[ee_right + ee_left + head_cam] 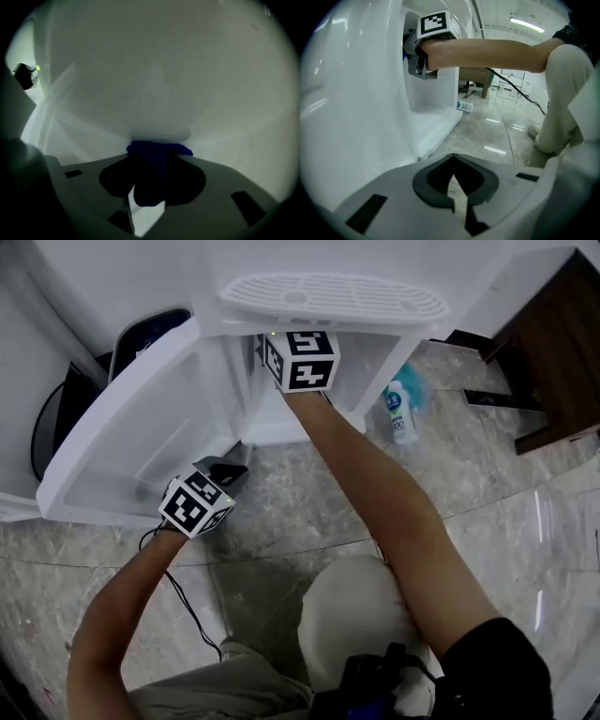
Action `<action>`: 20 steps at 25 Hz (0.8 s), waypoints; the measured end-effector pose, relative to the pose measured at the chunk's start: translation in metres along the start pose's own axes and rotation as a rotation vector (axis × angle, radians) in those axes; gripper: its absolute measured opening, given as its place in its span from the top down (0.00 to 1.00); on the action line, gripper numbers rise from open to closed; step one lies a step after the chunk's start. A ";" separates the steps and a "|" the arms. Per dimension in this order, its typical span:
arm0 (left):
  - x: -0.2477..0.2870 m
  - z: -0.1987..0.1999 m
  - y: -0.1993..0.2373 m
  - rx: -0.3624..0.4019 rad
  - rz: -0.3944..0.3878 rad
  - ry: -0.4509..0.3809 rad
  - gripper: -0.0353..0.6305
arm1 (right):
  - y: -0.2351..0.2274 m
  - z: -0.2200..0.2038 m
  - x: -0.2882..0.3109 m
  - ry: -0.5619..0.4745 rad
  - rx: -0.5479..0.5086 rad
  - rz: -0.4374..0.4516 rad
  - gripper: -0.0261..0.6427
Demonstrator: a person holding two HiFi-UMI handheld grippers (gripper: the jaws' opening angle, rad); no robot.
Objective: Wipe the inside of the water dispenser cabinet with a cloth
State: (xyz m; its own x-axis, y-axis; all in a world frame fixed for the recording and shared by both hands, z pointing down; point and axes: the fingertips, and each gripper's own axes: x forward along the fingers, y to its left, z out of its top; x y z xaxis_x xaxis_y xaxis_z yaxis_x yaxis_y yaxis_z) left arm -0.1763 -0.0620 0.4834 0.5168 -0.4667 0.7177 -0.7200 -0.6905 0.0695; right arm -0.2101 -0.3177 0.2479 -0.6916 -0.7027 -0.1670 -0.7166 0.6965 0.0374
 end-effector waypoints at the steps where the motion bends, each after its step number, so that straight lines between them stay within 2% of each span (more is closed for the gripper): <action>1: 0.000 -0.001 0.001 -0.001 0.003 0.003 0.94 | 0.002 0.002 -0.005 -0.007 0.006 0.011 0.75; 7: 0.006 0.014 0.005 -0.038 0.003 -0.042 0.94 | 0.021 0.014 -0.042 -0.074 0.093 0.044 0.75; 11: 0.008 0.028 -0.003 -0.045 -0.017 -0.069 0.94 | 0.016 0.012 -0.029 -0.081 0.104 0.017 0.75; 15: 0.008 0.025 -0.006 -0.046 -0.024 -0.062 0.94 | 0.002 0.002 -0.001 -0.046 0.145 -0.011 0.75; 20: 0.007 0.016 -0.002 -0.052 -0.009 -0.045 0.94 | 0.010 0.006 -0.011 -0.053 0.154 0.032 0.75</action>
State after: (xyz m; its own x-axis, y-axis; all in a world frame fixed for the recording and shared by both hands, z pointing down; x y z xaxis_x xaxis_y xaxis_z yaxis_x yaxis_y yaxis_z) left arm -0.1639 -0.0726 0.4769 0.5427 -0.4856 0.6853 -0.7379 -0.6655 0.1128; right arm -0.2097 -0.3020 0.2443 -0.7055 -0.6737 -0.2198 -0.6690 0.7355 -0.1070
